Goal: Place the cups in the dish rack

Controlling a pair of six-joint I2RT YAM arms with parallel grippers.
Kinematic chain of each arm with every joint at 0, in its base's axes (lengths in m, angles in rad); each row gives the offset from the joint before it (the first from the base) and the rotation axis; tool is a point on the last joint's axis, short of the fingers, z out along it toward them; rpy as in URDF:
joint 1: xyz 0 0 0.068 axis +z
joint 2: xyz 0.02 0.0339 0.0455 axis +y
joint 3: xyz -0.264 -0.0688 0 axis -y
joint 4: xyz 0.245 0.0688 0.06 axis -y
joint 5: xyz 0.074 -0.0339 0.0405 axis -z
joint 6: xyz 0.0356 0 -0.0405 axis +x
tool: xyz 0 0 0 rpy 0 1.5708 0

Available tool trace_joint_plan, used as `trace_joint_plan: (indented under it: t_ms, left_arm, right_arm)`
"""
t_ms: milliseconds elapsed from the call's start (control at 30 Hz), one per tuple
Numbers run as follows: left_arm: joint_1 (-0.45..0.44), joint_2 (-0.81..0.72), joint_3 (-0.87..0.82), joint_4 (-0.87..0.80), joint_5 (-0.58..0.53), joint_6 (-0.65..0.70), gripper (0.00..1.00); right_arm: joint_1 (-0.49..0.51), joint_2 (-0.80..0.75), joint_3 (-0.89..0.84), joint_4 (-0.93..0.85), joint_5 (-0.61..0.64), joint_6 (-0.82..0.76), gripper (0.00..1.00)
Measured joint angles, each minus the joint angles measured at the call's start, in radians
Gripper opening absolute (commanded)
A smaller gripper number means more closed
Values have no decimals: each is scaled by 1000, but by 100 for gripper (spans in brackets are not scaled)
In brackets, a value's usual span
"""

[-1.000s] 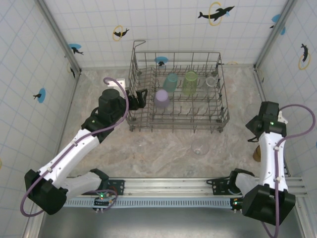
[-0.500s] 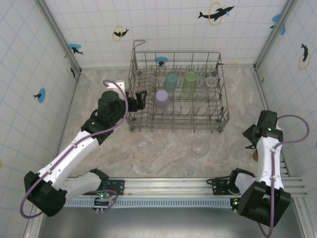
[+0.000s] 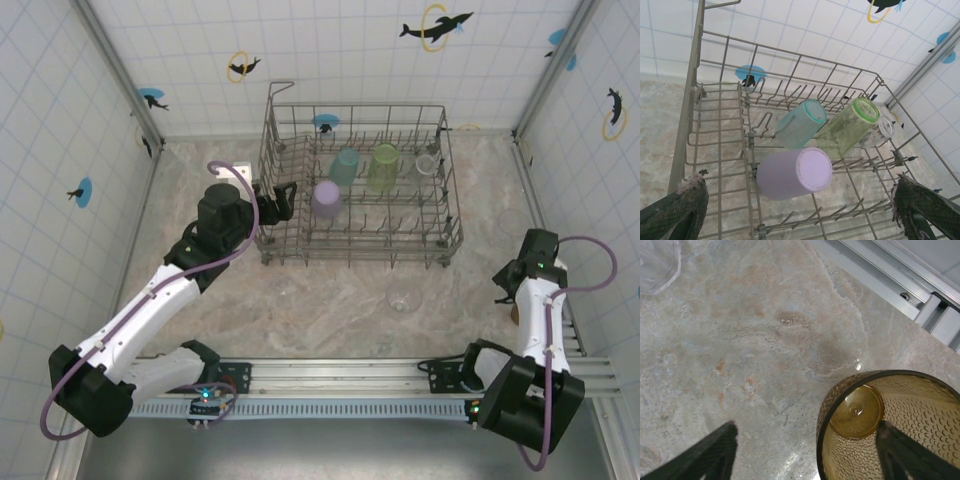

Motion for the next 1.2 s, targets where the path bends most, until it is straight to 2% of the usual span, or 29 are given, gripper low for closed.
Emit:
trace_joint_plan:
  t_ms: [167,333,433,567,667,767,1200]
  left_arm:
    - [0,0,-6,0,-8,1,97]
    - [0,0,-8,0,-15,3,97]
    - [0,0,-9,0,-20,4,97]
    - [0,0,-9,0,-23,4,97]
    - [0,0,-9,0,-24,4,97]
    - [0,0,-9,0,-32,4,97]
    - [0,5,-9,-1,-47,4,97]
  right_arm:
    - [-13,27,-2,21,0,-10,58]
    - [-24,59,-6,39,0,-11,50]
    - [-25,73,-14,51,-1,-16,38]
    - [-29,95,-14,62,-4,-20,15]
    - [-32,96,-14,65,-10,-26,4]
    - [-35,93,-12,70,-20,-26,1]
    - [-37,-39,55,48,-106,-16,0]
